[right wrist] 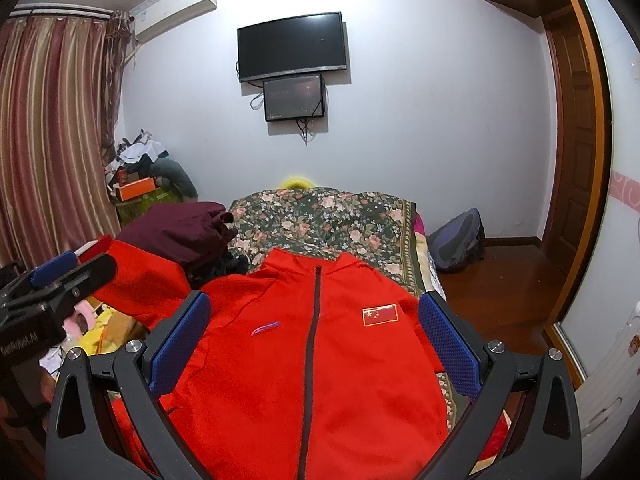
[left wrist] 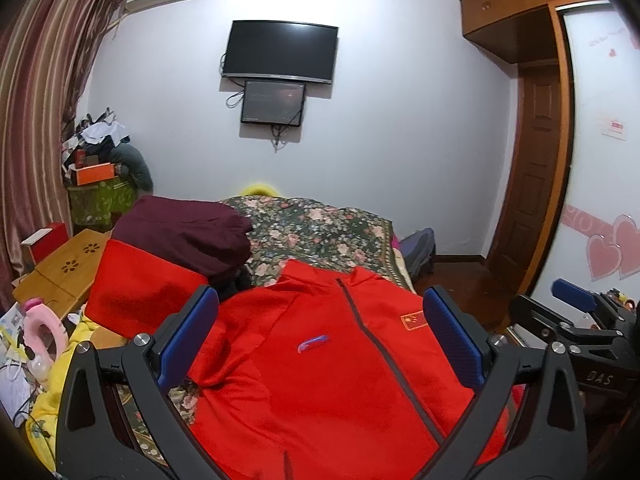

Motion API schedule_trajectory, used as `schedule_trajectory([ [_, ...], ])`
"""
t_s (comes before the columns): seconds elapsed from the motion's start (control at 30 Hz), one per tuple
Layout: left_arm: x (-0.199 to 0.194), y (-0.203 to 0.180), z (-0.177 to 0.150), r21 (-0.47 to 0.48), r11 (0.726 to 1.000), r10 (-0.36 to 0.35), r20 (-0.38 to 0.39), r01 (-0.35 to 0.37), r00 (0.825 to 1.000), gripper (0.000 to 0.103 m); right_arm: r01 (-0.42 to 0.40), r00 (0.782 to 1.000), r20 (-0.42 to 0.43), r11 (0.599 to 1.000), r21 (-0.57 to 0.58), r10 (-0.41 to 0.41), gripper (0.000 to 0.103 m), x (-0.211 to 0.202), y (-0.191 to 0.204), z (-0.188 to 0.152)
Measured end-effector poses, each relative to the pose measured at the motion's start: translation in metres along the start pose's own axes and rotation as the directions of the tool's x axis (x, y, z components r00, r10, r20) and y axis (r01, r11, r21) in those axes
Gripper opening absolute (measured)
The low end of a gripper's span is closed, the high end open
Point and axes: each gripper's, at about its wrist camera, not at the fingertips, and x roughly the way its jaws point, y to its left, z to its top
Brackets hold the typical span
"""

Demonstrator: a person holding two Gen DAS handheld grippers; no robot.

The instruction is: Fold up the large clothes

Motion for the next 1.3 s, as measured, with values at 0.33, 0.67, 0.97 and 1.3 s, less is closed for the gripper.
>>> schedule_trajectory([
  [0.33, 0.046, 0.081, 0.005, -0.075, 0.969, 0.235, -0.013, -0.236, 0.972, 0.103, 0.029, 0.998, -0.048, 1.000, 0.005, -0.029, 0.103, 0.039, -0.009, 0.006],
  [0.67, 0.105, 0.199, -0.031, -0.187, 0.903, 0.349, -0.205, -0.386, 0.915, 0.103, 0.050, 0.990, -0.130, 0.999, -0.012, -0.051, 0.103, 0.102, -0.018, 0.010],
  [0.97, 0.155, 0.296, -0.090, -0.440, 0.829, 0.200, -0.344, -0.345, 0.917, 0.096, 0.023, 0.965, -0.262, 0.998, 0.056, -0.007, 0.103, 0.140, -0.025, -0.004],
  [1.3, 0.170, 0.319, -0.103, -0.483, 0.841, 0.117, -0.275, -0.242, 0.954, 0.048, 0.035, 0.947, -0.320, 0.997, 0.063, -0.013, 0.103, 0.151, -0.029, -0.006],
])
